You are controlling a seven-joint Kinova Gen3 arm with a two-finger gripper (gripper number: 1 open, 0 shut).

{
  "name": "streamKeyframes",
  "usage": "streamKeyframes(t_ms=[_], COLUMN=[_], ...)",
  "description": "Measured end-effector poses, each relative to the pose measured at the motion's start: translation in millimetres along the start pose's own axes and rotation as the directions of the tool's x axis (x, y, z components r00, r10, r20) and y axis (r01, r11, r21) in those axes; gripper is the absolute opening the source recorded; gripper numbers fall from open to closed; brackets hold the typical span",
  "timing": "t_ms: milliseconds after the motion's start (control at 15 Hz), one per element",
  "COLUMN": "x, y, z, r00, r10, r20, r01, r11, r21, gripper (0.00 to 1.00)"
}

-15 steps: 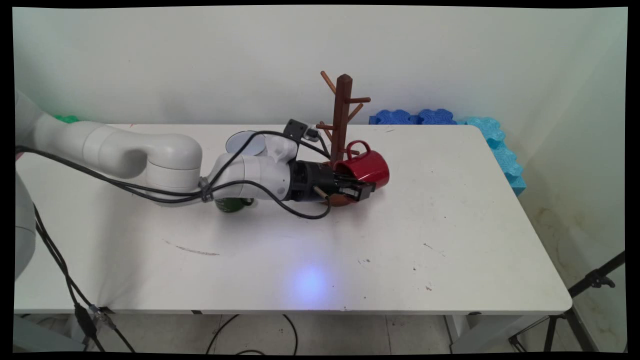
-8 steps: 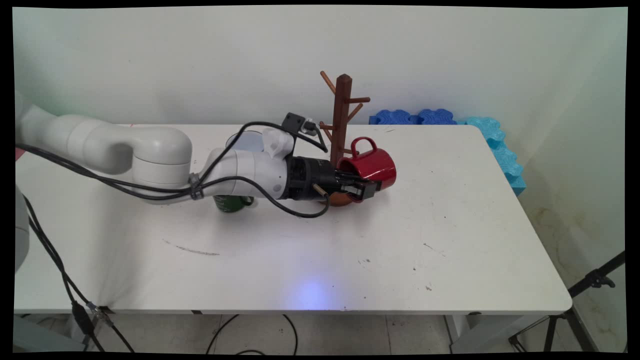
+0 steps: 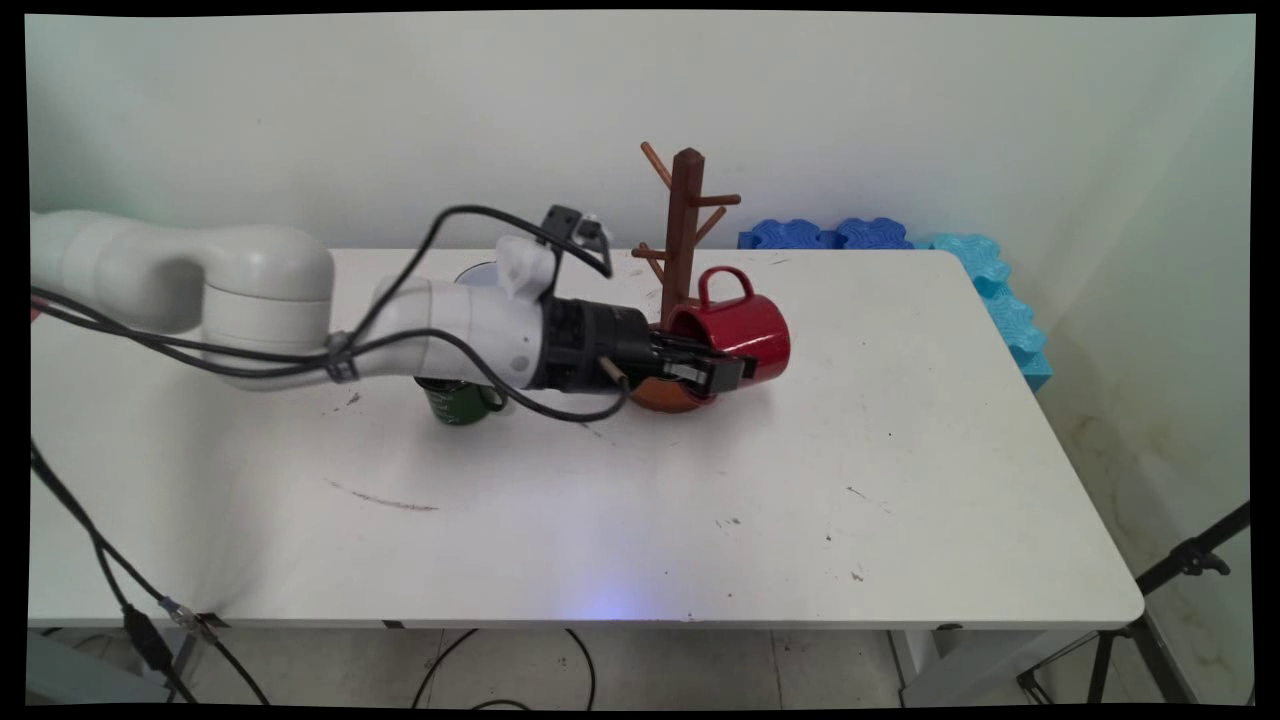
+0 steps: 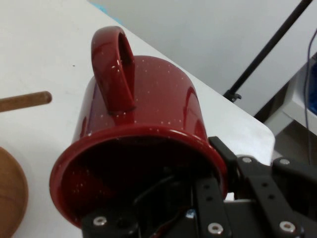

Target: Place the picked object on the table

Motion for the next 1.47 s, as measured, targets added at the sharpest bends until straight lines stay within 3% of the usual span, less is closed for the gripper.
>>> streamKeyframes(t_ms=[400,733,933,1133,1333,1467], x=[12.7,22.9,18.3,16.5,15.9,16.2], y=[3.2,11.4,-4.1,-19.2,-33.8,-42.2], z=[-37.4,-61.5,-81.8,-98.6,-115.8,-125.5], r00=[1.0,0.999,0.997,0.996,0.995,0.992], r10=[0.015,0.048,0.08,0.087,0.099,0.126], r20=[0.005,-0.024,0.01,0.021,0.018,0.011], r01=[-0.014,-0.05,-0.079,-0.088,-0.1,-0.126], r11=[0.998,0.991,0.997,0.996,0.994,0.991], r21=[-0.064,-0.123,-0.024,0.028,0.046,0.035], gripper=[0.0,0.0,0.0,0.0,0.0,0.0])
